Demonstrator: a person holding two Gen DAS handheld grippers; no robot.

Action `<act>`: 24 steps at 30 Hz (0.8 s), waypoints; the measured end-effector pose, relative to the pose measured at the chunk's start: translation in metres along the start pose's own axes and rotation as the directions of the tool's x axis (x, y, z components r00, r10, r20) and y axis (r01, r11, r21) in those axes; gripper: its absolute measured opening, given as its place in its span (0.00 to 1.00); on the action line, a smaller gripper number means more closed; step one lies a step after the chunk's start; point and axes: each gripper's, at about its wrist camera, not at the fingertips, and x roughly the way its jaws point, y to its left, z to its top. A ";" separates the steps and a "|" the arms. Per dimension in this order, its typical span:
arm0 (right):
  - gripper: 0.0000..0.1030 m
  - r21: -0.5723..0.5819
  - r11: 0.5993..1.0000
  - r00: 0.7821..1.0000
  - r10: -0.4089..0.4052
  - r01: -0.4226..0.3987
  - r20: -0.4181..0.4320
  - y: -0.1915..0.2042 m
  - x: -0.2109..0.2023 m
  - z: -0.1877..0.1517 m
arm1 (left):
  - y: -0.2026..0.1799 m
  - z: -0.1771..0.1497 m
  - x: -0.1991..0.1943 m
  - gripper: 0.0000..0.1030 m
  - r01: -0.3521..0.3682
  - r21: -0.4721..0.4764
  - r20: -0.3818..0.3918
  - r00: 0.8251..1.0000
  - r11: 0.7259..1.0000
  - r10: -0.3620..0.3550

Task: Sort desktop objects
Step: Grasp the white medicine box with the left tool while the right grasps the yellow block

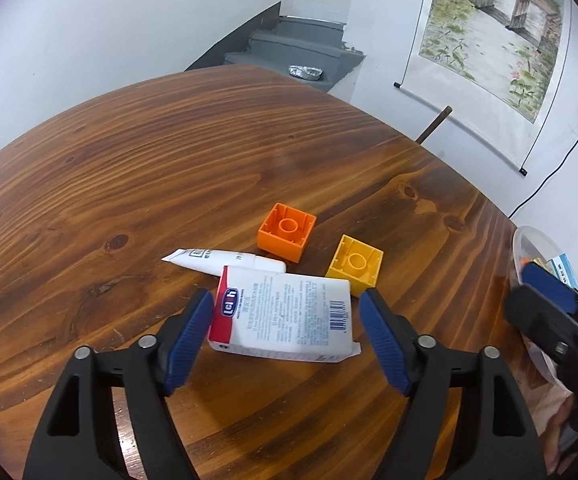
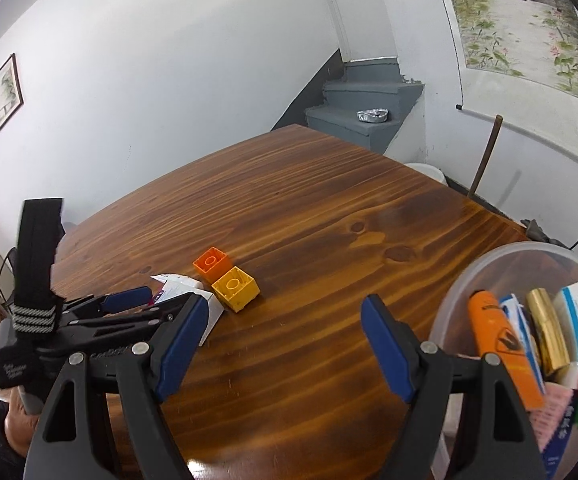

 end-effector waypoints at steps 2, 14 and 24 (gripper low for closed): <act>0.79 0.006 1.000 1.000 0.000 0.000 -0.015 -0.001 0.007 -0.001 | -0.003 -0.001 0.002 0.83 0.000 0.023 0.004 1.000 1.000 0.000; 0.79 -0.002 1.000 0.999 0.005 -0.005 -0.051 -0.001 0.027 0.007 | -0.001 -0.006 0.018 0.83 -0.067 0.069 -0.036 0.997 0.995 0.070; 0.79 -0.090 0.992 0.986 0.073 -0.087 -0.149 0.023 0.070 0.019 | 0.005 -0.004 0.005 0.77 -0.111 0.061 0.004 0.994 0.992 0.111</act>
